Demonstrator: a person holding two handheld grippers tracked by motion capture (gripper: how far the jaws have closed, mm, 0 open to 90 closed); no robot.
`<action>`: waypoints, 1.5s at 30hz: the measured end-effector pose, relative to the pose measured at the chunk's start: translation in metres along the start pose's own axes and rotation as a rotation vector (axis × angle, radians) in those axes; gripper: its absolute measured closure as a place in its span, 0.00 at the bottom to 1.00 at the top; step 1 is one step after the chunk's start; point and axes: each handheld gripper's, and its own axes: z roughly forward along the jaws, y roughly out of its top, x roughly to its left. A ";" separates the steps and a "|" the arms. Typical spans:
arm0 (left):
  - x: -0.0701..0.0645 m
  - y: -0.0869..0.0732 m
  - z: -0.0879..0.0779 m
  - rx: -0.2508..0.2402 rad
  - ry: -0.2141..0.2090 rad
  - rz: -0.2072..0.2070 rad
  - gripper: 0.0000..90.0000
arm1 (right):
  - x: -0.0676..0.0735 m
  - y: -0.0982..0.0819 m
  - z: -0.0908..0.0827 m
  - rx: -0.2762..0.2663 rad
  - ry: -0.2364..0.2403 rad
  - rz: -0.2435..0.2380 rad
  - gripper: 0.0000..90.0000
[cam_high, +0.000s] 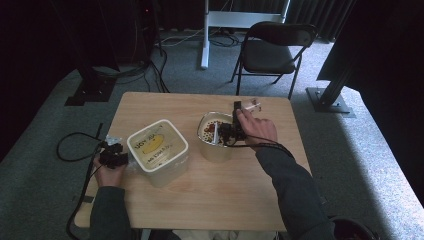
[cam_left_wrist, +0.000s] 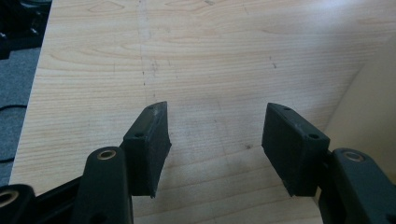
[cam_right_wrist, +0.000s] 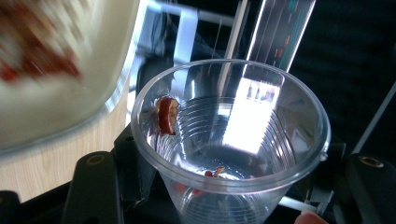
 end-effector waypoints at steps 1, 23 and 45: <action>0.000 0.000 0.000 0.002 0.000 0.000 0.47 | 0.001 0.004 -0.006 -0.042 -0.011 -0.016 0.38; 0.000 0.000 0.001 0.000 -0.001 -0.002 0.47 | 0.006 0.010 -0.009 -0.046 -0.033 -0.087 0.38; 0.000 0.001 0.001 0.001 0.000 -0.001 0.47 | 0.009 0.005 -0.006 -0.062 0.002 -0.010 0.38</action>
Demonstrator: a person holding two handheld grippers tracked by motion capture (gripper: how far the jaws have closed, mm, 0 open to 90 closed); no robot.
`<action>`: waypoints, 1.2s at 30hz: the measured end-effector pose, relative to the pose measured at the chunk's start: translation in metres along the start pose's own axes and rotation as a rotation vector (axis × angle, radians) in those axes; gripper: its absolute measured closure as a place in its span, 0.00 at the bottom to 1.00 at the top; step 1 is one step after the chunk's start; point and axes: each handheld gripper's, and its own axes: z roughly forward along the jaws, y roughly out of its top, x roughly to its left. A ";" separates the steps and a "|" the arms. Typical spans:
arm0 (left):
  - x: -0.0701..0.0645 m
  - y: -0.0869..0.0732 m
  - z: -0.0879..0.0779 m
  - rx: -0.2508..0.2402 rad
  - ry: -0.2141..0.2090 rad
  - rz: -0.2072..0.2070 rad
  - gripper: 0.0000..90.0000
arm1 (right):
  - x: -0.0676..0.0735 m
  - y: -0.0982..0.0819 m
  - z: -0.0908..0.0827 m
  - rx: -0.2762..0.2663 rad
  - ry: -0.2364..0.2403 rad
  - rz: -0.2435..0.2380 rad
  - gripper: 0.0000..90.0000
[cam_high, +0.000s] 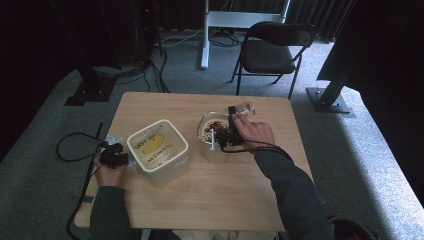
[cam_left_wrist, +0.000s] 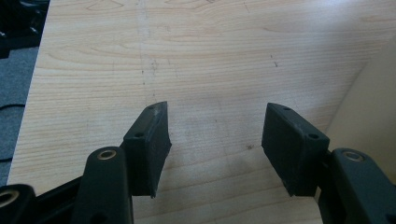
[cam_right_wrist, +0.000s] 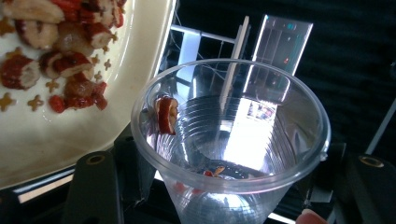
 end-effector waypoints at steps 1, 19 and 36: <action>0.000 0.000 0.000 0.000 0.000 0.000 0.47 | -0.001 0.000 0.000 -0.001 0.000 0.006 0.38; 0.000 0.000 0.000 0.003 -0.001 0.003 0.47 | -0.039 -0.042 0.001 -0.233 0.317 0.735 0.38; -0.001 -0.001 0.000 0.008 0.002 0.004 0.47 | -0.041 -0.092 0.023 -0.487 0.757 1.350 0.38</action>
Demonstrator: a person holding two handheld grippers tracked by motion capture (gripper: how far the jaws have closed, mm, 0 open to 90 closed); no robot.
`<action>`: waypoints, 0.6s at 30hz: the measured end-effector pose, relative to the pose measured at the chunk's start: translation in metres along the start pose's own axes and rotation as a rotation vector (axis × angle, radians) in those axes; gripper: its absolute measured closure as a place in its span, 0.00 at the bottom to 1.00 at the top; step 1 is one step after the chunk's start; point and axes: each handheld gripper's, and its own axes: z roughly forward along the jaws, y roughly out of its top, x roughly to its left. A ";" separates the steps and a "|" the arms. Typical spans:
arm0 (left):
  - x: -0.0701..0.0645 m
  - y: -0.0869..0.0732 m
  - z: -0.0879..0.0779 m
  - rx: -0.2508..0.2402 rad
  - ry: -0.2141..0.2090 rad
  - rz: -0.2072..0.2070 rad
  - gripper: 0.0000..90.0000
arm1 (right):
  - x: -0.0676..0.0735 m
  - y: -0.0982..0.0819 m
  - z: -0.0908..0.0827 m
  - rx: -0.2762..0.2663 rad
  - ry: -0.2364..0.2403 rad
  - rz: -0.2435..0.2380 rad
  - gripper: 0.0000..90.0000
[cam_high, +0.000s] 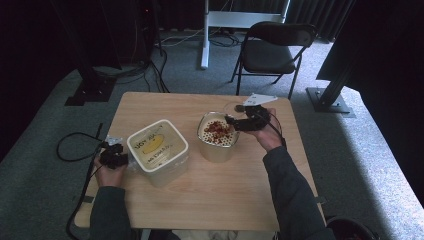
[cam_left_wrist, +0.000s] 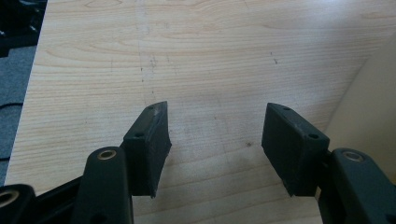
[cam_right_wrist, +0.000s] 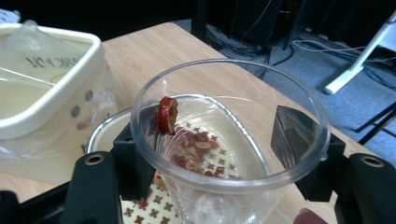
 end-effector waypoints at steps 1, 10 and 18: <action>0.000 0.000 0.000 -0.001 0.000 0.000 0.47 | 0.000 0.000 0.000 -0.006 0.005 0.008 0.38; 0.000 0.000 0.000 0.001 -0.001 -0.004 0.47 | 0.020 0.006 -0.004 -0.053 0.051 -0.003 0.37; 0.000 0.000 0.000 0.002 -0.001 -0.003 0.47 | 0.045 0.019 -0.002 -0.086 0.136 -0.005 0.37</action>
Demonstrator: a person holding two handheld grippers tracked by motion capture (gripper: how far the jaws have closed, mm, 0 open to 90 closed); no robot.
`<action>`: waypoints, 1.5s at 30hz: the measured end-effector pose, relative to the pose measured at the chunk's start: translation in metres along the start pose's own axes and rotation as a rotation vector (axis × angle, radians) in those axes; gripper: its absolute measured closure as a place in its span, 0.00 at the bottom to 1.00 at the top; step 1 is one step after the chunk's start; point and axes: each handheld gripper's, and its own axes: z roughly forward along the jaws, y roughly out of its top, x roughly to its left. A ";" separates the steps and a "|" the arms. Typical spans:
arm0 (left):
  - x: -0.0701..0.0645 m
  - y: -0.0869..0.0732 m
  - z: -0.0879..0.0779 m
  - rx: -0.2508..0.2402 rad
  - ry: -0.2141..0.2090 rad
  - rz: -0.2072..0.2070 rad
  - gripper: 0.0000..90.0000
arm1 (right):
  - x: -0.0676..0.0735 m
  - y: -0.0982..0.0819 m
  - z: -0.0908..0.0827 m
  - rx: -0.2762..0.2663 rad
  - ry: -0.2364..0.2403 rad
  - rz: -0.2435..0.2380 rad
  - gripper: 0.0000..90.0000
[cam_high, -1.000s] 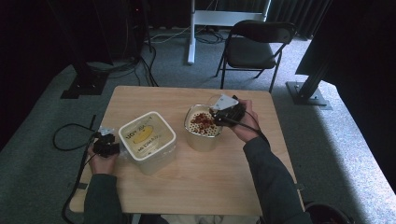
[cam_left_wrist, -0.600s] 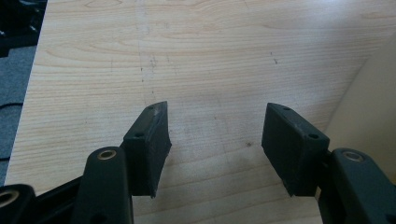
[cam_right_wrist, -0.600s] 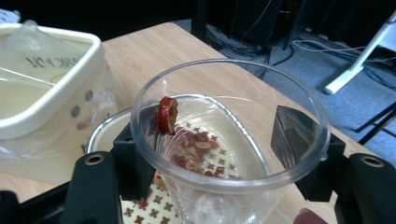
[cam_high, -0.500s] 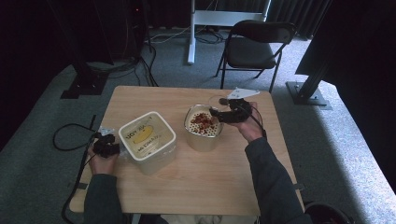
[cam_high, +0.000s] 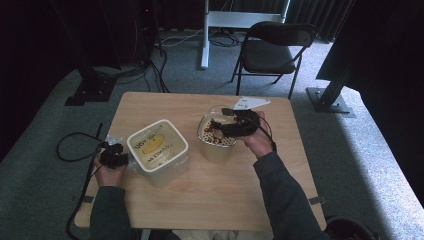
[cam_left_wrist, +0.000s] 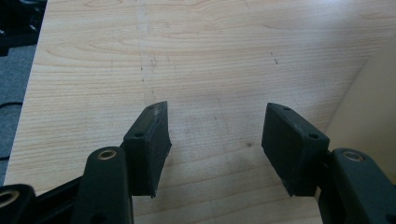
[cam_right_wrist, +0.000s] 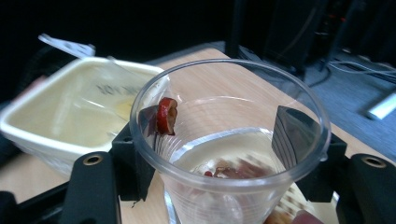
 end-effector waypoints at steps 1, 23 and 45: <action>0.000 0.000 0.000 0.000 0.000 0.000 0.47 | 0.005 0.002 0.002 -0.003 0.011 -0.004 0.37; 0.000 0.001 -0.001 -0.008 -0.003 -0.004 0.47 | 0.091 0.046 0.058 -0.055 0.296 -0.037 0.35; 0.000 0.001 -0.001 -0.010 -0.004 -0.002 0.47 | 0.107 0.042 0.128 0.000 0.408 0.105 0.16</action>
